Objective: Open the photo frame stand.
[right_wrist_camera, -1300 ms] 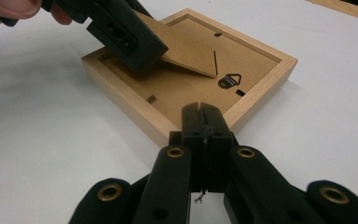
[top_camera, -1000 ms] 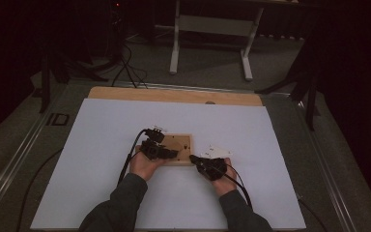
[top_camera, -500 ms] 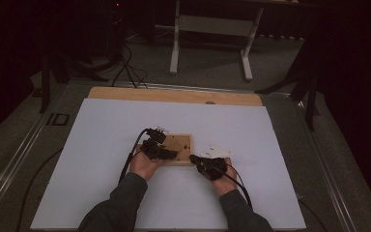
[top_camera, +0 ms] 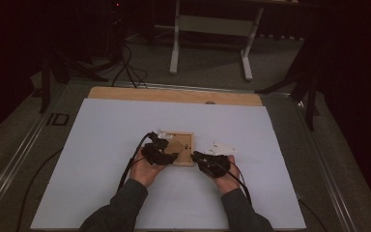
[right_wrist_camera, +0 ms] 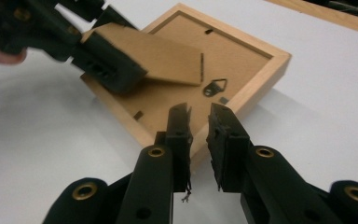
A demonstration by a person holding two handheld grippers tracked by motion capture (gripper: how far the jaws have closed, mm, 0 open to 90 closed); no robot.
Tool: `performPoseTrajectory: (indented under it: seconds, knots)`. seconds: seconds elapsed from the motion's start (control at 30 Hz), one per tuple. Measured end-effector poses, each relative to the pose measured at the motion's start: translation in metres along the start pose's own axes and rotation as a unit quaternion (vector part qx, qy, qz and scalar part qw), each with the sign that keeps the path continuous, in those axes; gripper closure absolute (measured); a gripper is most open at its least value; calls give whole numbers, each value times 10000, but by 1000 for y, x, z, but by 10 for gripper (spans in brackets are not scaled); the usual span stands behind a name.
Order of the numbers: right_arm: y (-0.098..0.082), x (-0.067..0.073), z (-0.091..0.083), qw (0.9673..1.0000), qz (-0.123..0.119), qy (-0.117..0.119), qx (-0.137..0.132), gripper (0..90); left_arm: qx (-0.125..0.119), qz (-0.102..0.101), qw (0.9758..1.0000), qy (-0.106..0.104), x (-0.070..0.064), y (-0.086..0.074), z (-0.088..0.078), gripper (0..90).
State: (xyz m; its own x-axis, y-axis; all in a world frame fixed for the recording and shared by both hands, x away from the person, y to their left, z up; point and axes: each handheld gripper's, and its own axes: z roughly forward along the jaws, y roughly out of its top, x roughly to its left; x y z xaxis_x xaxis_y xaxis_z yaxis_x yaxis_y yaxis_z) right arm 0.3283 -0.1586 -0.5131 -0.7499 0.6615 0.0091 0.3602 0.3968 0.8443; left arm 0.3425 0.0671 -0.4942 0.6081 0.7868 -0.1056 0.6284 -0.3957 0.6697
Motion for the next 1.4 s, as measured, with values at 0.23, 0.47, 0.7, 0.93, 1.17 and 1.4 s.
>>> performPoseTrajectory:
  seconds: [0.23,0.47,0.7,0.93,1.17,1.4]
  knots:
    - [3,-4,-5,10000,25,-32,7,744,-247,301,9989,261,-8,-12,-9,528]
    - [14,-12,-3,9999,118,45,6,686,-546,519,9960,475,-15,-26,-14,529]
    - [26,-19,4,9997,249,49,12,639,-792,799,9915,659,-22,-35,-17,528]
    - [35,-24,14,9986,478,231,55,541,-978,1060,9865,775,-25,-44,-19,528]
    - [38,-27,22,9966,637,516,79,442,-1150,1324,9806,879,-28,-49,-22,526]
    - [35,-30,29,9929,836,834,129,422,-1187,1487,9775,910,-28,-53,-23,526]
